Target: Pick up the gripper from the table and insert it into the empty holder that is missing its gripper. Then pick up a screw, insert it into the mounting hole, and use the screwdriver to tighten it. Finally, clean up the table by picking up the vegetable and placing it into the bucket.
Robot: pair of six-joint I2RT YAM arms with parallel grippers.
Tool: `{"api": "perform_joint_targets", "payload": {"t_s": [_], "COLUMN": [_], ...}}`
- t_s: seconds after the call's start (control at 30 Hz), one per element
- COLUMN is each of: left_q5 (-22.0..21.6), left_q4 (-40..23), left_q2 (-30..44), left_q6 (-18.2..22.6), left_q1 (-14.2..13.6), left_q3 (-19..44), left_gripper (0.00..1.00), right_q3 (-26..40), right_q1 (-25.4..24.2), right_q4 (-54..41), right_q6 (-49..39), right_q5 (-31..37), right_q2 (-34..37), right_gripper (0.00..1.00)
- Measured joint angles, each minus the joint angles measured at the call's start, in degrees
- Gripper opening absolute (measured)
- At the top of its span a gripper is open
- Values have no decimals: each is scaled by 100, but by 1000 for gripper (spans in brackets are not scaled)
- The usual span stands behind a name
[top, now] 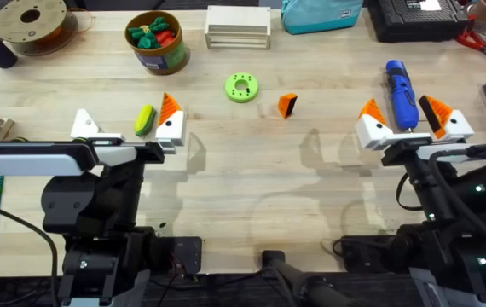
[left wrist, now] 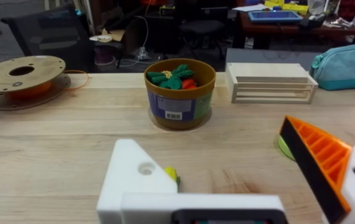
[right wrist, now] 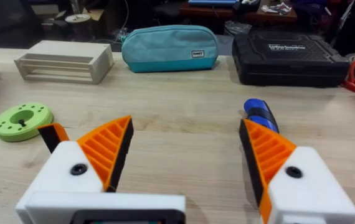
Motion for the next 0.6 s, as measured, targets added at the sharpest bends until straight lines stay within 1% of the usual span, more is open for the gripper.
{"api": "perform_joint_targets", "payload": {"t_s": [0.33,0.37,0.4,0.43,0.47,0.53,0.57,0.6], "left_q5": [0,2,2,0,2,0,-2,-2], "left_q4": [-57,-565,-772,-1064,-1728,-2214,-2945,-3170], "left_q2": [2,0,5,6,22,145,578,748], "left_q6": [0,-2,0,0,0,0,2,0], "left_q1": [0,0,0,0,0,0,0,0], "left_q3": [4,106,196,363,988,1565,2590,2893], "left_gripper": [985,985,985,985,985,985,985,985], "right_q3": [2,47,130,246,602,932,1679,1944], "right_q1": [0,0,0,0,0,0,0,0], "right_q4": [-24,-151,-302,-540,-1251,-1589,-1969,-2066], "right_q6": [0,0,2,0,1,2,0,1], "right_q5": [2,-8,-33,-86,-223,-278,-336,-341], "right_q2": [0,0,0,0,8,51,277,394], "right_gripper": [992,992,992,990,990,990,990,990]}}
